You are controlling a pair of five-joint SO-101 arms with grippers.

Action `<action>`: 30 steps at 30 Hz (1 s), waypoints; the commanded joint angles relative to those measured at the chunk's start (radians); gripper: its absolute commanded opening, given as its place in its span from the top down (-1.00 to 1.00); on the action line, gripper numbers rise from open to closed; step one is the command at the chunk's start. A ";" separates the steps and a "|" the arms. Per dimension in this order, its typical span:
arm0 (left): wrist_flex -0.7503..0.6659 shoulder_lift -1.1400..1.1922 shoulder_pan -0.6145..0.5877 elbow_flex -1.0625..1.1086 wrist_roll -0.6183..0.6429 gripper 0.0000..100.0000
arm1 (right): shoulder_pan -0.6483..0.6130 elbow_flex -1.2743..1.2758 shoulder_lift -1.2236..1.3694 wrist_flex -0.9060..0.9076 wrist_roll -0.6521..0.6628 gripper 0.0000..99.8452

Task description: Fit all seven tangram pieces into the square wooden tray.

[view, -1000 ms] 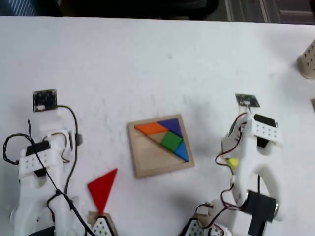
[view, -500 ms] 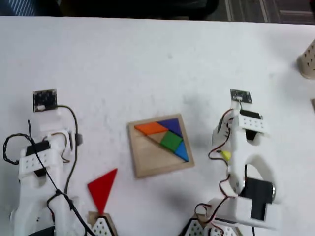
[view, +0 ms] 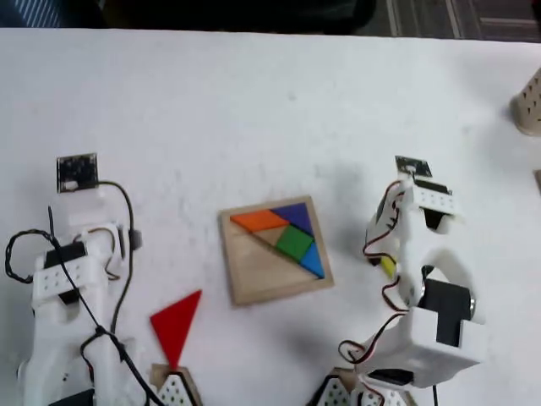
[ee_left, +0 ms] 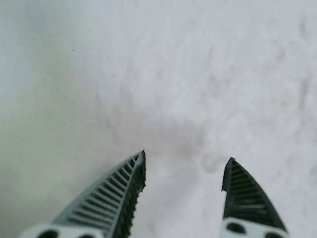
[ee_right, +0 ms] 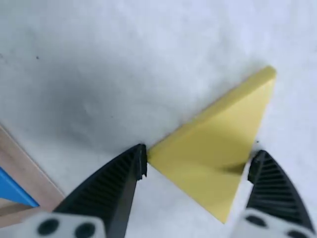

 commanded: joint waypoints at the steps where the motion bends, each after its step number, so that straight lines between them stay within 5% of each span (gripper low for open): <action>1: -0.006 -0.039 0.010 -0.008 -0.006 0.69 | 0.025 -0.035 -0.001 0.004 0.017 0.47; 9: -0.006 -0.039 0.010 -0.008 -0.006 0.69 | 0.079 -0.035 -0.001 0.002 0.017 0.70; 30: -0.006 -0.039 0.010 -0.008 -0.006 0.69 | 0.073 0.083 -0.255 -0.025 0.018 0.70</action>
